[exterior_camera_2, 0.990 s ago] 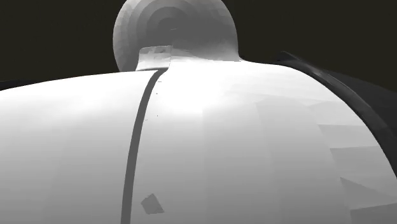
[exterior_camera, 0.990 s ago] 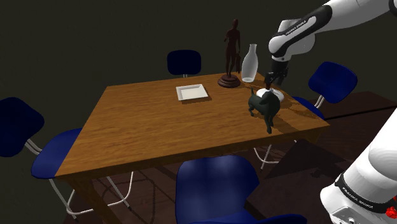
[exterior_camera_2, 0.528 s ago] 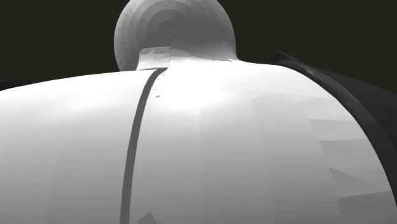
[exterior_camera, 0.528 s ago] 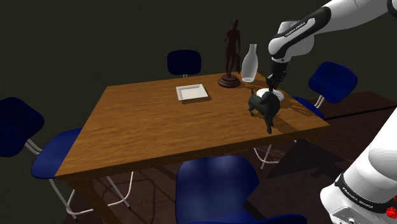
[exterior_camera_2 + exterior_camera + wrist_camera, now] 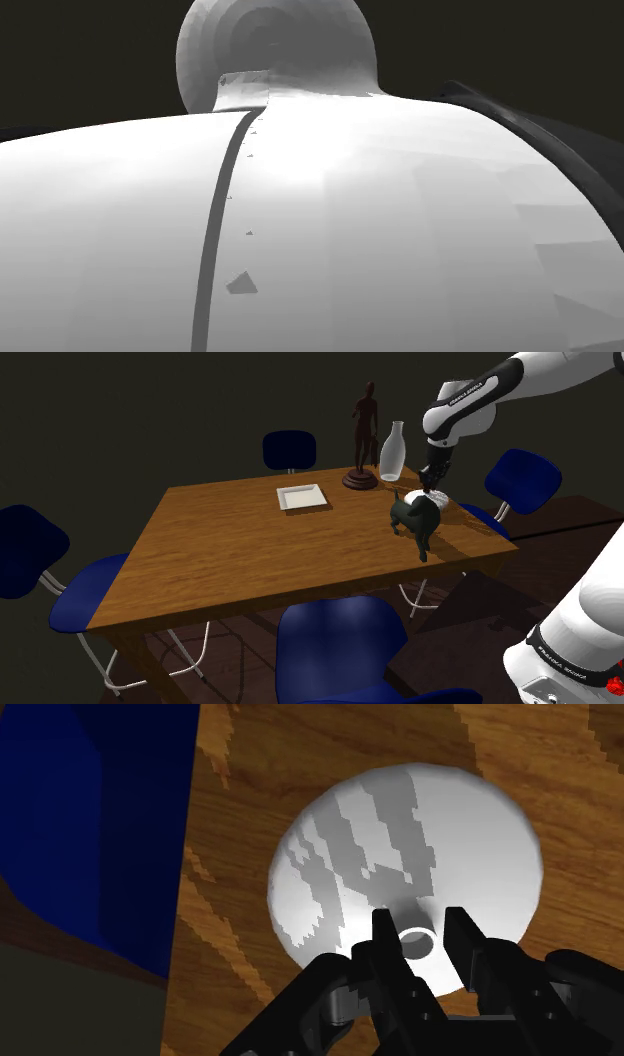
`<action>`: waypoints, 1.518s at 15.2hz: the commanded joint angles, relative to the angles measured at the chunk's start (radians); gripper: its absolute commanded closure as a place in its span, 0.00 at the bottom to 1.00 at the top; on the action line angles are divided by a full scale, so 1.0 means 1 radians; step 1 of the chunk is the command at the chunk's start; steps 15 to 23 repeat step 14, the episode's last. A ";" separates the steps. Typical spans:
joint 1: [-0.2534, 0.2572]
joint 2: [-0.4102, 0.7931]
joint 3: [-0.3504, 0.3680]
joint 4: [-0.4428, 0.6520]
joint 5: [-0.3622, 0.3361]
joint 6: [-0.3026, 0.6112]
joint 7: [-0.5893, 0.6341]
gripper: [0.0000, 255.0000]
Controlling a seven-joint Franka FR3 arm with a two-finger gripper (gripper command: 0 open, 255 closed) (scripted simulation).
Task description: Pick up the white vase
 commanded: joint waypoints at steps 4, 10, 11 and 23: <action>0.003 -0.035 0.000 0.030 -0.016 -0.062 0.010 1.00; 0.005 -0.069 0.002 0.076 -0.029 -0.141 0.018 1.00; 0.005 -0.074 0.002 0.085 -0.031 -0.154 0.019 1.00; 0.006 -0.079 0.002 0.095 -0.033 -0.169 0.020 1.00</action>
